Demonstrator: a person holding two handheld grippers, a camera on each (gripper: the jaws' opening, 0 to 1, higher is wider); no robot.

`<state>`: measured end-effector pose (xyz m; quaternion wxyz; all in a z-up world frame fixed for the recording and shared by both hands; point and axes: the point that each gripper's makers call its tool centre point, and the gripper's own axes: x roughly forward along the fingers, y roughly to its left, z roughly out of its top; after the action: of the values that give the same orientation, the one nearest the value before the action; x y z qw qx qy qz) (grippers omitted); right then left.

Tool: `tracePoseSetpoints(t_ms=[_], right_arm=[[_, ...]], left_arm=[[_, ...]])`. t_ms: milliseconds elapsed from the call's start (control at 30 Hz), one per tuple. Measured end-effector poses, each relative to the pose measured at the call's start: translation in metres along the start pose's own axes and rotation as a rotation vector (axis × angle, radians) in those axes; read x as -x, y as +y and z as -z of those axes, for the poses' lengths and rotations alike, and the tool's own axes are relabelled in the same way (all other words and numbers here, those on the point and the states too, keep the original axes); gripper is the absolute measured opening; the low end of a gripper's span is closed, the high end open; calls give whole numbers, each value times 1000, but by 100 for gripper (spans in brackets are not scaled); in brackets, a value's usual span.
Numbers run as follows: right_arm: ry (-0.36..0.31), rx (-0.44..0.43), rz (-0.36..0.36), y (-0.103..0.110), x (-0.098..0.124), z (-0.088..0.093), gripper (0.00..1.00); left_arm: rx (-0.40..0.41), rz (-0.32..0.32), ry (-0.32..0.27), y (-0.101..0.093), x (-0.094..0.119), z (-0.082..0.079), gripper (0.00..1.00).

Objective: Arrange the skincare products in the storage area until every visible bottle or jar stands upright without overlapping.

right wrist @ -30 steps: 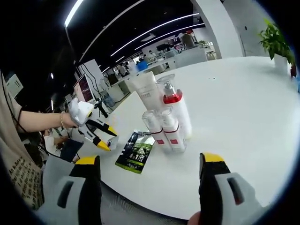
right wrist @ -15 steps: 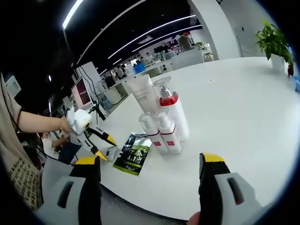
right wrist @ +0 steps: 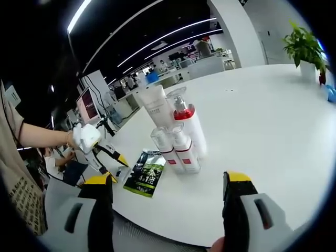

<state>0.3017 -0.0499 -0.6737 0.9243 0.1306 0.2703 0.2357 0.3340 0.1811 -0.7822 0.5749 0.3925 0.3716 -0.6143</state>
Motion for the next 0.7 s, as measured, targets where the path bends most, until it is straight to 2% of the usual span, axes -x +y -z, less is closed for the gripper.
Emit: tracePoseSetpoints(t_ms=[300, 700], right_arm=[[9, -5, 4, -1, 0, 1, 86], [9, -1, 1, 0, 0, 1, 86]], left_arm=[[9, -2, -6, 2, -1, 0, 38], [30, -29, 3, 4, 0, -1, 46]])
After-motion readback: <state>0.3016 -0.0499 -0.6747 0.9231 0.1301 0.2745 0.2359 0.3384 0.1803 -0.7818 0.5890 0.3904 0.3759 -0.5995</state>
